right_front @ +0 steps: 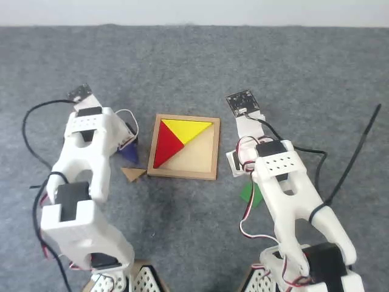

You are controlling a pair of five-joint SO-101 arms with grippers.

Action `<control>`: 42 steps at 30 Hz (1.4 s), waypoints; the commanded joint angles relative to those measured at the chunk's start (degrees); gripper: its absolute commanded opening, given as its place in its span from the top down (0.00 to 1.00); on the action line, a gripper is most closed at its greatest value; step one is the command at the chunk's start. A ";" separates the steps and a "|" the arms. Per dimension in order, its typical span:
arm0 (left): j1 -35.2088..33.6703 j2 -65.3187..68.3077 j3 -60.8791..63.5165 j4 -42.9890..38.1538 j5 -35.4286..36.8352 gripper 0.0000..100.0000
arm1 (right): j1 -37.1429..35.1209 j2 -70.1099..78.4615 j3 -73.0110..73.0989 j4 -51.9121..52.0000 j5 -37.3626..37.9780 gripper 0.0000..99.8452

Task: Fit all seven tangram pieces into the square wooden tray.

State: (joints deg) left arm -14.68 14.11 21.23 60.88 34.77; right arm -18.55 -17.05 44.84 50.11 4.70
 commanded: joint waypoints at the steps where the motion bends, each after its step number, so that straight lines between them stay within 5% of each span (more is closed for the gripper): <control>1: 0.00 -1.58 -4.00 -1.14 -0.44 0.80 | -0.31 -3.03 -0.26 -0.84 0.79 0.99; 20: 3.78 0.00 -0.92 2.64 15.91 0.73 | -0.40 -3.03 -0.26 -0.84 2.99 0.99; 42: 2.37 -3.43 -4.79 9.23 16.44 0.76 | -0.40 -3.03 -0.26 -0.84 3.08 0.99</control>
State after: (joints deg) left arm -11.69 16.48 17.54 69.93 50.86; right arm -18.64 -17.05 44.84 50.11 7.08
